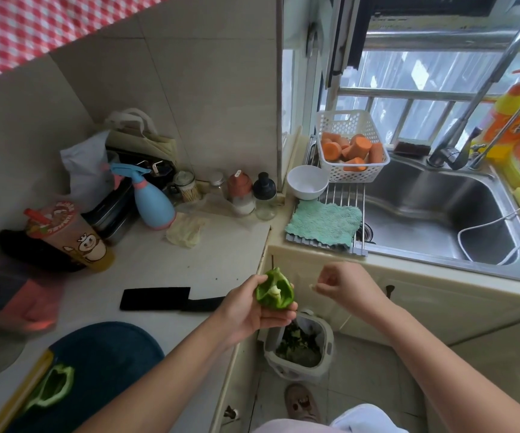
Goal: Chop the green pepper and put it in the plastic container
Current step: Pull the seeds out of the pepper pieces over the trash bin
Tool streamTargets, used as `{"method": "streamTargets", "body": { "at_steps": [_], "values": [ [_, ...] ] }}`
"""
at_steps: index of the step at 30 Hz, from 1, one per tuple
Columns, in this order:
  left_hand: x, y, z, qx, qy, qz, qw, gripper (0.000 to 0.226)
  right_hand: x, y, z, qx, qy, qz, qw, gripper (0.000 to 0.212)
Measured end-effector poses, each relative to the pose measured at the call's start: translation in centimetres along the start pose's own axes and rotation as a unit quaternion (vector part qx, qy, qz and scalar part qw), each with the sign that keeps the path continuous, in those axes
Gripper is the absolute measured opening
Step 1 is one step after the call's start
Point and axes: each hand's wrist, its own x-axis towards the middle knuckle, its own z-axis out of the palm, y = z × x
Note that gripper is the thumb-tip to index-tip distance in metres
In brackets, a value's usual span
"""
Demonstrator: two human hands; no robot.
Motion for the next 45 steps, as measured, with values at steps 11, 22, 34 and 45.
{"method": "streamTargets", "body": {
  "at_steps": [11,22,34,45],
  "values": [
    [0.7,0.0,0.2,0.036,0.021,0.016,0.999,0.044,0.9,1.7,1.6,0.000,0.011,-0.011,1.000,0.018],
    [1.4,-0.2,0.0,0.167,0.068,0.095,0.979,0.031,0.0,-0.2,-0.5,0.132,0.048,-0.076,0.987,0.006],
    [-1.6,1.6,-2.0,0.196,0.126,0.272,0.934,0.042,0.8,-4.7,-1.5,0.202,0.072,-0.101,0.971,0.038],
    [-8.9,-1.2,-9.6,-0.031,0.369,0.214,0.904,0.038,4.6,-13.5,5.9,0.085,-0.152,-0.185,0.967,0.015]
  ]
}}
